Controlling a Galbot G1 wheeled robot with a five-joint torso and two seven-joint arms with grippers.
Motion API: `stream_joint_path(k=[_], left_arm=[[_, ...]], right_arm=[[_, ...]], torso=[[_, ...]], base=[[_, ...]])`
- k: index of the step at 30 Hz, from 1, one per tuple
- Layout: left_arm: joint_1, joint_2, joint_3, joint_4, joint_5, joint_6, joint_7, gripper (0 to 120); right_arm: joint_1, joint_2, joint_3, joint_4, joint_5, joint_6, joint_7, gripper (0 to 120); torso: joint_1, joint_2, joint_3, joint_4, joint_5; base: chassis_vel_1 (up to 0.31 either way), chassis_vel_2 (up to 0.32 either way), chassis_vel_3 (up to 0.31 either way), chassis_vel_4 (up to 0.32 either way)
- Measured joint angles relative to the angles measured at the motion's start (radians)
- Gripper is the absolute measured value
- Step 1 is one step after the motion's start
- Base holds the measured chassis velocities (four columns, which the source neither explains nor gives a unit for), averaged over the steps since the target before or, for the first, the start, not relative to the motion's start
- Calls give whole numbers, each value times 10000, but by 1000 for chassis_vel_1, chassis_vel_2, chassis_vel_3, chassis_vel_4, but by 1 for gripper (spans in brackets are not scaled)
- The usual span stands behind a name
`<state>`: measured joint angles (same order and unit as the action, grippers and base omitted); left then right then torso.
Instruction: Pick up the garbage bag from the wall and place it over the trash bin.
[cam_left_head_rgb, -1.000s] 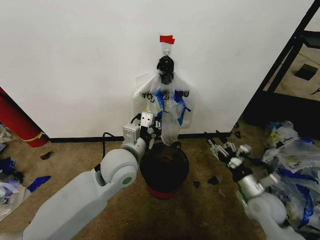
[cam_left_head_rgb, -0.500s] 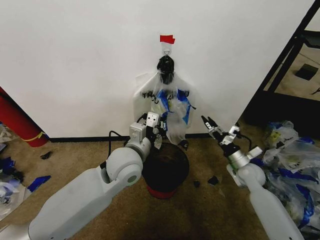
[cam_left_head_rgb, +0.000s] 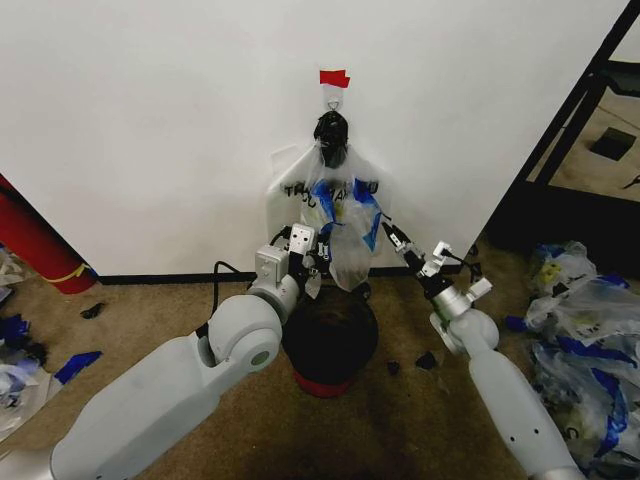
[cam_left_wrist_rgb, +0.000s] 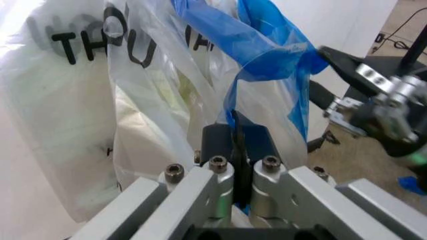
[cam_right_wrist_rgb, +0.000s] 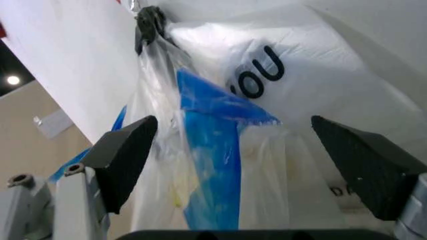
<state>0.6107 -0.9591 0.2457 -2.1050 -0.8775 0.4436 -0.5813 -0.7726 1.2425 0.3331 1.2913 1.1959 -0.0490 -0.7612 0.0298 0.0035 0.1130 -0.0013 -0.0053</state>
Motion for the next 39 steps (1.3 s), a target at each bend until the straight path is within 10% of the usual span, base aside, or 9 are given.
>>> stream_joint_path(k=[24,39], left_arm=[[-9,-13,-50,-38,-110,-12,-18,0],[767,471,-950,-850,-256,-145,23,0]], right_arm=[[500,318,-189,-485,-48,-18,161,2],[-1155,-624,59,2130,208,164,1288,0]], torso=[[0,0,0,-1,1],[-1,0,-1,1,2]], base=[[0,0,0,0],[0,0,0,0]])
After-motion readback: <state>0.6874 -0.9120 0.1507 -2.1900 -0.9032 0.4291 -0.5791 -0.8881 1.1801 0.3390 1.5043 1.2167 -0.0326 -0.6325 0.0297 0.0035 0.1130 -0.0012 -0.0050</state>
